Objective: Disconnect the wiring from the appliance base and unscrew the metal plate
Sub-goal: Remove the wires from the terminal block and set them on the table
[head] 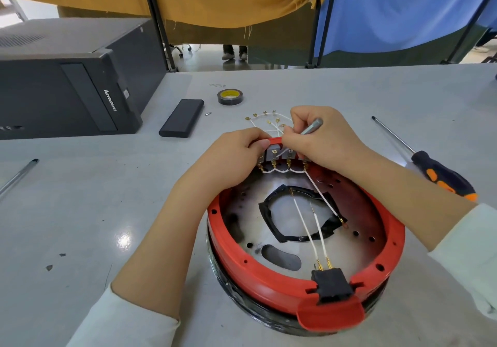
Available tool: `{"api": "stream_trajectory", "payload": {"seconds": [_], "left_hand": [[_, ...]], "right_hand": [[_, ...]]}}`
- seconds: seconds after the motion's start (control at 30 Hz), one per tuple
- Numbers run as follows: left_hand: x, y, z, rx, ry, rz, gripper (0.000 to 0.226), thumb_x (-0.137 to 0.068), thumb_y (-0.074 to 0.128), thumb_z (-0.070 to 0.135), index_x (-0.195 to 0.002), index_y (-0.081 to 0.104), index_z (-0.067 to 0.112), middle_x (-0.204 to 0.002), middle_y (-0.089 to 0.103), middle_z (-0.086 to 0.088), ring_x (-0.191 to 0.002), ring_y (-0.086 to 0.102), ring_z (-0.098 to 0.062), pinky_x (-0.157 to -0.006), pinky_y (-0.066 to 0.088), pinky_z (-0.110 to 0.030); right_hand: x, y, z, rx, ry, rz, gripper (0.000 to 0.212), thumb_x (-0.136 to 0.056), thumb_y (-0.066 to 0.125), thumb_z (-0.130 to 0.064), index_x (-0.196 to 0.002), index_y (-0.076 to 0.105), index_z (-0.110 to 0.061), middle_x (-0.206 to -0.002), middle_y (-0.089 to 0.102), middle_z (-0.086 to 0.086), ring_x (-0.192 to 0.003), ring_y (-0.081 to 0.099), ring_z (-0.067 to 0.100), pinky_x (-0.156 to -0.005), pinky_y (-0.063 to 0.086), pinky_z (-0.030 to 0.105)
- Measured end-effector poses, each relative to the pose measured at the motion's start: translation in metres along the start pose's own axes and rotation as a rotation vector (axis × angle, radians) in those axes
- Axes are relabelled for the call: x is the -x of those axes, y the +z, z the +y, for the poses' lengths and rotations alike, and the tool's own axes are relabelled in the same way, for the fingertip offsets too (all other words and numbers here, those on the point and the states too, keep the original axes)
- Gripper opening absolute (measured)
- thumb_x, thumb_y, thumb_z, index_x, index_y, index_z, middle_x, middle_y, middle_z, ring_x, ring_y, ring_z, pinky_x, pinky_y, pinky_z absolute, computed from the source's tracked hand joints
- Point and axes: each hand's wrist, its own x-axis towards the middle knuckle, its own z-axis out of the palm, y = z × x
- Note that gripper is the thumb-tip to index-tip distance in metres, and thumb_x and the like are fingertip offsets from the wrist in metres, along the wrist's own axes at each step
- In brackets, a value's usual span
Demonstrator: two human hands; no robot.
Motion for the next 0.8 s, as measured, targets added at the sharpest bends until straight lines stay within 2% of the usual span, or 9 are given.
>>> {"api": "stream_trajectory", "payload": {"seconds": [0.13,0.23,0.37,0.47,0.53,0.63,0.7,0.8], "left_hand": [[0.000,0.001,-0.001,-0.008,0.005,0.004,0.025,-0.099,0.041,0.033,-0.113,0.062,0.033,-0.079,0.057,0.014,-0.072,0.050,-0.002,-0.061,0.036,-0.018],[0.000,0.001,0.000,-0.017,0.005,0.009,0.025,-0.099,0.041,0.032,-0.112,0.062,0.033,-0.075,0.055,0.014,-0.067,0.048,-0.002,-0.058,0.034,-0.020],[0.000,0.001,0.001,-0.027,0.003,0.005,0.026,-0.099,0.040,0.031,-0.113,0.062,0.032,-0.076,0.056,0.013,-0.063,0.047,-0.002,-0.055,0.031,-0.020],[0.000,0.001,0.001,-0.025,0.005,0.012,0.026,-0.099,0.040,0.031,-0.114,0.061,0.033,-0.070,0.052,0.016,-0.061,0.046,-0.001,-0.054,0.030,-0.018],[0.000,0.001,0.000,-0.027,0.004,0.019,0.026,-0.099,0.040,0.032,-0.115,0.061,0.034,-0.066,0.050,0.017,-0.056,0.044,0.000,-0.051,0.029,-0.016],[0.000,0.002,0.000,-0.016,0.014,0.024,0.026,-0.099,0.041,0.031,-0.114,0.061,0.034,-0.064,0.049,0.018,-0.052,0.044,0.004,-0.047,0.031,-0.008],[0.000,0.001,-0.001,-0.018,0.020,0.025,0.026,-0.099,0.040,0.030,-0.115,0.061,0.033,-0.066,0.049,0.018,-0.056,0.045,0.002,-0.048,0.031,-0.007],[-0.001,0.002,-0.001,-0.034,0.013,0.021,0.026,-0.100,0.039,0.030,-0.115,0.061,0.032,-0.070,0.049,0.018,-0.060,0.045,0.000,-0.051,0.028,-0.013]], "right_hand": [[-0.001,0.002,0.001,0.033,-0.031,-0.019,0.032,-0.079,0.061,-0.012,-0.057,0.037,-0.009,-0.044,0.041,-0.004,-0.042,0.050,0.010,-0.046,0.035,0.024],[-0.007,0.003,0.000,-0.018,0.040,-0.052,0.033,-0.077,0.059,-0.012,-0.054,0.036,-0.014,-0.039,0.045,-0.003,-0.035,0.047,0.007,-0.041,0.035,0.020],[-0.020,0.001,-0.005,-0.026,0.144,-0.139,0.029,-0.073,0.058,-0.012,-0.053,0.037,-0.016,-0.034,0.049,-0.001,-0.038,0.045,0.014,-0.041,0.038,0.021],[-0.016,0.003,-0.004,-0.037,0.112,-0.075,0.029,-0.074,0.059,-0.012,-0.055,0.037,-0.015,-0.037,0.046,-0.001,-0.034,0.046,0.012,-0.041,0.036,0.022],[-0.011,0.004,-0.003,-0.016,0.069,-0.034,0.028,-0.076,0.059,-0.014,-0.057,0.039,-0.014,-0.045,0.045,0.004,-0.036,0.049,0.011,-0.044,0.038,0.026],[-0.009,0.004,-0.006,0.029,0.018,-0.012,0.027,-0.079,0.059,-0.016,-0.061,0.042,-0.008,-0.055,0.046,0.013,-0.048,0.048,0.019,-0.050,0.044,0.038],[-0.010,0.004,-0.006,0.028,0.032,-0.021,0.027,-0.079,0.059,-0.015,-0.060,0.040,-0.009,-0.053,0.046,0.014,-0.045,0.049,0.018,-0.047,0.043,0.035],[-0.016,0.004,-0.006,-0.002,0.108,-0.066,0.030,-0.077,0.057,-0.013,-0.054,0.037,-0.014,-0.037,0.047,0.001,-0.034,0.043,0.010,-0.040,0.037,0.020]]}}
